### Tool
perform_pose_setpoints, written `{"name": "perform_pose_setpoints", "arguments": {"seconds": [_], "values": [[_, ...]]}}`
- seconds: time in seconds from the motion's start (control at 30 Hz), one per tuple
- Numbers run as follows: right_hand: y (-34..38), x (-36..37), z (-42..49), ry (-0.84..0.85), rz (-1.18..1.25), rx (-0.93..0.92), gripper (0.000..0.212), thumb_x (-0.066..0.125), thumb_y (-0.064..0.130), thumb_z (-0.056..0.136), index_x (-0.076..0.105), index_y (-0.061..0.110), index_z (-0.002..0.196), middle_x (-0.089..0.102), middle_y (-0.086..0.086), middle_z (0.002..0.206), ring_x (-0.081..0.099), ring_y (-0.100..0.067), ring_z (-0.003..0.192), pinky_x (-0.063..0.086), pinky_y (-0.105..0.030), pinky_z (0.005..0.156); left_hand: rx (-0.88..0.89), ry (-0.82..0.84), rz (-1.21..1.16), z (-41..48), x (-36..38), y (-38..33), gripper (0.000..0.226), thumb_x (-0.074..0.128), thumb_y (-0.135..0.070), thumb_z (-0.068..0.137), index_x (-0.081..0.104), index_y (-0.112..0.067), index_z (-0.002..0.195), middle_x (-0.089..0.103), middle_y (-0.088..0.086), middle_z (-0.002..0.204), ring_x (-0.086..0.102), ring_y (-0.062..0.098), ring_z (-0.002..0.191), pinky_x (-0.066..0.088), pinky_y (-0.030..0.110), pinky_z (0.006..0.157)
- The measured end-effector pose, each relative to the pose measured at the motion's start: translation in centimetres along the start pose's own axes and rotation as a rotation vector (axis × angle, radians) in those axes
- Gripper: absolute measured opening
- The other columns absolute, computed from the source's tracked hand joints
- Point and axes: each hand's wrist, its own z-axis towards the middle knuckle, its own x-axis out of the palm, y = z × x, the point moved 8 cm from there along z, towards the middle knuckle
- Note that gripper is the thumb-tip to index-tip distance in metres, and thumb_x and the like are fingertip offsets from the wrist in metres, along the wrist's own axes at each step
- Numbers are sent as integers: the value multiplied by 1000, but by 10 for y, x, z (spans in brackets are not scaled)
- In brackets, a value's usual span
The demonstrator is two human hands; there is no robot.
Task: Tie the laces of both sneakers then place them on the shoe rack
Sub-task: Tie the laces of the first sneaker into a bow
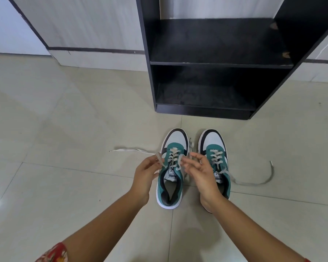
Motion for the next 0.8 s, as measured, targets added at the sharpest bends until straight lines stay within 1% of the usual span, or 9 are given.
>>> {"name": "perform_pose_setpoints", "arguments": {"seconds": [0.1,0.17,0.23,0.33,0.43,0.5,0.6,0.7,0.8], "values": [[-14,-1,3,-63,-153,116,5,63,17,85,68,14,85,72,-5,94,66,-23,97,51,-40,95,-1,21,77,1,1,5,17,55,-5,89,69,-7,99,72,7,98,64,20,91,51,31,82],[-19,5,4,-63,-177,153,13,69,26,81,69,15,74,72,-5,87,67,-25,92,51,-46,95,-11,9,106,3,0,8,15,56,-6,89,70,-5,94,72,8,96,64,22,90,49,36,88],[-14,8,6,-70,-158,105,9,72,24,78,71,18,72,72,-2,80,66,-21,84,53,-42,90,4,-12,130,6,-1,7,14,57,-8,89,70,-2,91,71,10,94,63,22,87,50,37,87],[-7,9,7,-41,-203,35,4,69,9,79,73,10,79,73,-3,85,67,-20,86,52,-33,89,41,-36,147,7,-2,4,15,57,-9,89,69,1,89,71,15,93,64,23,84,53,36,82],[-9,4,4,-55,-220,-16,18,69,16,82,69,1,72,72,-11,78,66,-20,77,52,-33,84,74,-73,173,8,-6,4,18,56,-9,89,68,4,91,70,19,94,63,23,81,53,34,77],[-12,-1,5,-95,-177,3,22,64,18,86,66,-1,75,69,-10,75,64,-18,74,54,-32,80,78,-109,164,8,-9,5,17,54,-7,89,69,3,87,70,15,89,63,21,78,54,28,70],[-19,-9,3,-112,-26,81,15,54,13,93,64,5,86,72,-10,89,69,-17,81,58,-21,71,14,-163,12,9,-17,11,19,51,-1,90,64,-2,77,69,8,84,68,17,73,55,16,58],[-25,-15,0,-124,135,130,14,46,12,97,57,8,89,71,-14,93,71,-20,83,60,-22,67,-57,-193,-148,12,-19,20,16,49,0,93,57,-2,79,67,6,91,70,21,77,59,22,68],[-31,-16,-4,-160,222,176,13,43,12,98,53,6,92,71,-17,90,71,-23,80,60,-23,61,-95,-228,-206,11,-16,27,14,45,-1,94,53,-3,83,63,8,93,70,23,78,57,29,76]]}}
